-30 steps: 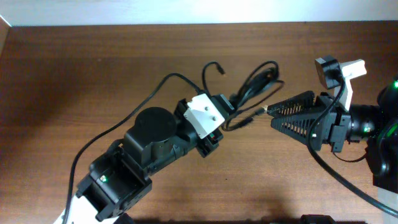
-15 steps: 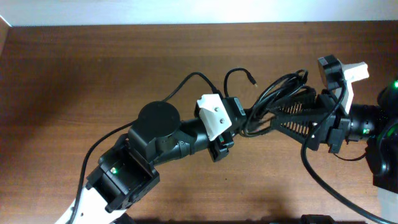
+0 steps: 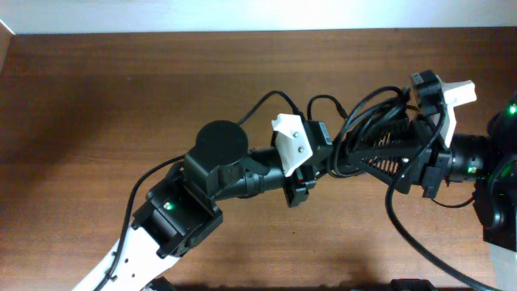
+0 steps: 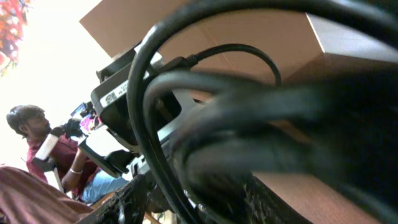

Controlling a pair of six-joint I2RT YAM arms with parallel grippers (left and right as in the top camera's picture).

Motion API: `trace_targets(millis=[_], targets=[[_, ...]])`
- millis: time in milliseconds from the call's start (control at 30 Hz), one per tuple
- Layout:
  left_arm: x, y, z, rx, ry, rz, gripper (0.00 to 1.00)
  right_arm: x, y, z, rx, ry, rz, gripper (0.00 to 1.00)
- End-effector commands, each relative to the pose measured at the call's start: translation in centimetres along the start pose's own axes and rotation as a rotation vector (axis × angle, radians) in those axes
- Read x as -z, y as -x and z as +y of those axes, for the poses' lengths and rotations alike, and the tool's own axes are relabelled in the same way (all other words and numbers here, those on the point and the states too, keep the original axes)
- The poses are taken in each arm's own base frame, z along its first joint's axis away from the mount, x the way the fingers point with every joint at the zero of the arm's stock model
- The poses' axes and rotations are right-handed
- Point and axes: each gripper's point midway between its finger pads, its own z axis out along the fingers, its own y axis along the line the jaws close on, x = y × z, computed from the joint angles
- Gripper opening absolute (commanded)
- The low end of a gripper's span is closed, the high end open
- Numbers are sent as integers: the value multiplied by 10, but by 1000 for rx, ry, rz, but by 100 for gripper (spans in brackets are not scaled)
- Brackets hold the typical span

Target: Untangle cables

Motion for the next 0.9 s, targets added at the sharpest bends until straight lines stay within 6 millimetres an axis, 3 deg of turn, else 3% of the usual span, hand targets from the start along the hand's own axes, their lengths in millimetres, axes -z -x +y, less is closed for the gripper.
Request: trace_targets(millis=[0, 433, 467, 700, 867], targets=[[-5, 1, -6, 6, -54, -6, 0, -4, -4, 8, 15, 41, 20, 43], [-6, 9, 1, -15, -16, -39, 0, -4, -5, 8, 15, 43, 21, 40], [-5, 11, 0, -18, -15, -44, 0, -4, -4, 8, 15, 39, 19, 44], [12, 29, -1, -53, 35, -91, 0, -4, -4, 6, 14, 29, 16, 44], [13, 25, 8, -40, 88, -75, 0, -4, -4, 6, 11, 30, 17, 43]])
